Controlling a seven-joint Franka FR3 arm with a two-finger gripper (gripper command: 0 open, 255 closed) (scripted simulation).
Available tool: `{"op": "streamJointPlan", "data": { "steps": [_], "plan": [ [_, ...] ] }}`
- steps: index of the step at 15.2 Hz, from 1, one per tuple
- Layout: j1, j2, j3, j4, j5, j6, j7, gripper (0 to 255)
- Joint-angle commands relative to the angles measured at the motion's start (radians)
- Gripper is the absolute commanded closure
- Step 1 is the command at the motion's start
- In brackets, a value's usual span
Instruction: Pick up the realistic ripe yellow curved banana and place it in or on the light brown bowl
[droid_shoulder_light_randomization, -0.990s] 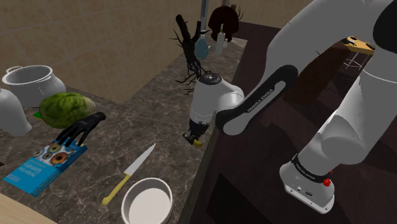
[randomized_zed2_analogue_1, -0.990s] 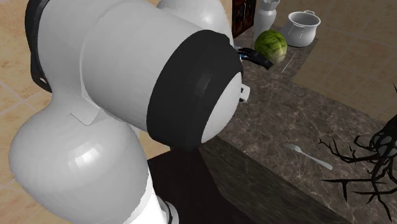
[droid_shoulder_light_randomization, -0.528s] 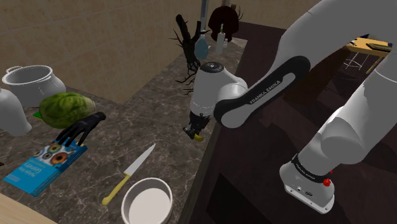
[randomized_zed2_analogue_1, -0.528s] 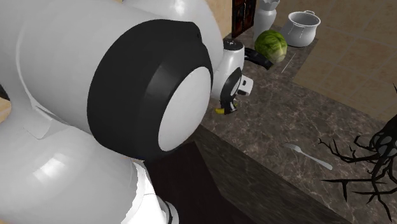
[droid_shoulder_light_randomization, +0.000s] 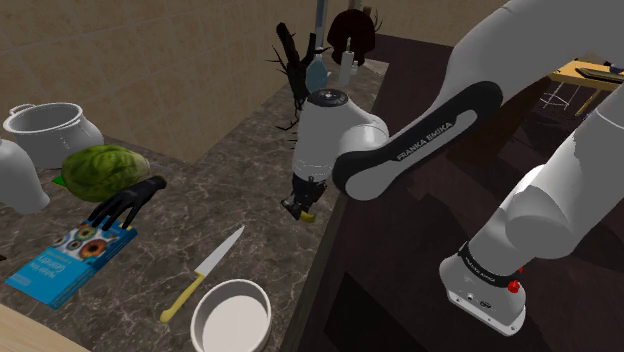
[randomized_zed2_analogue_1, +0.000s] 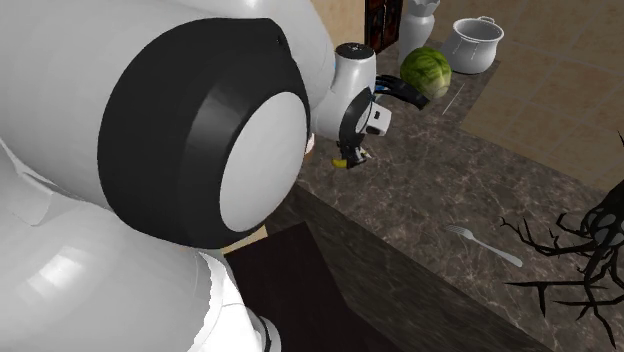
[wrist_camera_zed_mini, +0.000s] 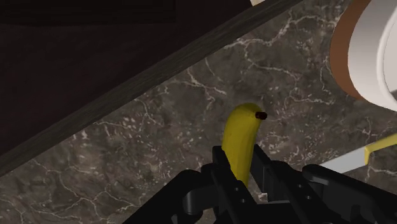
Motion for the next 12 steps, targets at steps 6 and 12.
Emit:
{"op": "streamJointPlan", "data": {
  "steps": [6,12],
  "plan": [
    [0.098,0.132,0.066,0.14,-0.152,-0.047,0.276,255],
    [0.228,0.279,0.07,0.308,-0.288,-0.119,0.484,255]
  ]
}}
